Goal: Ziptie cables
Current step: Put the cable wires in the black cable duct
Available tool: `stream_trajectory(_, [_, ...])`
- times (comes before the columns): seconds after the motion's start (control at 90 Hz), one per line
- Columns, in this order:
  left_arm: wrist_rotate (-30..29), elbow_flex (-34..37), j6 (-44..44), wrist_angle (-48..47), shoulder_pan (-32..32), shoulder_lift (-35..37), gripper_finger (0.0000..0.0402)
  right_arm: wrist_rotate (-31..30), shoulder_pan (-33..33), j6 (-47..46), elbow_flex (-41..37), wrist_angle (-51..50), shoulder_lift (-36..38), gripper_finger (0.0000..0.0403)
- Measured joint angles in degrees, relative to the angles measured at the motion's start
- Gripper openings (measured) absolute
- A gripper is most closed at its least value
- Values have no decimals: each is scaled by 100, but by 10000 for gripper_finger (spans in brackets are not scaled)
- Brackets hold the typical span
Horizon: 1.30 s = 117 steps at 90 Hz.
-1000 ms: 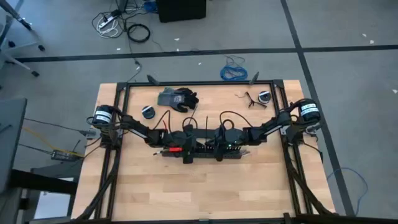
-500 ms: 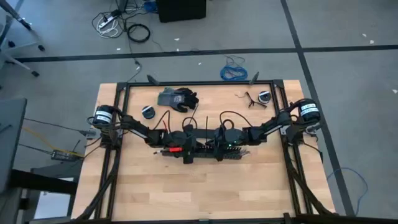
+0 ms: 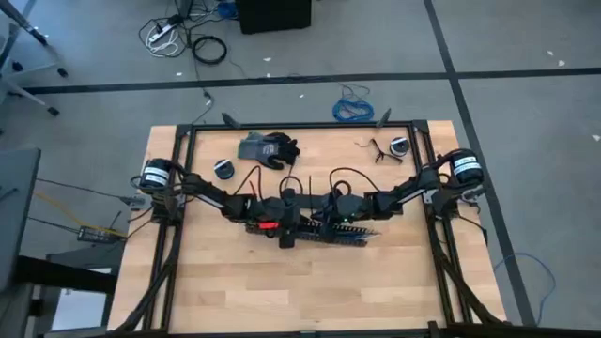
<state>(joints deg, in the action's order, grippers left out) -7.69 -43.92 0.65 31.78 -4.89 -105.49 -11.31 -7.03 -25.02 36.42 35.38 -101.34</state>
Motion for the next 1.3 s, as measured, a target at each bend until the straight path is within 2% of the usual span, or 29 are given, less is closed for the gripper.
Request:
stream_trajectory(0.267, [-252, 0, -13, -178, 0, 9, 0, -28, -34, 50, 0, 119, 13, 0])
stream_trajectory(0.544, [-264, 0, -85, -172, 15, 9, 0, -223, -207, -71, 0, 122, 22, 0])
stream_trajectory(1.044, [-251, -80, -570, -87, 31, 0, 0, -1536, -529, 178, 13, -22, 34, 0])
stream_trajectory(1.3, [-253, -85, -757, -45, 7, -2, 0, -1793, -564, 330, 11, 48, 35, 0])
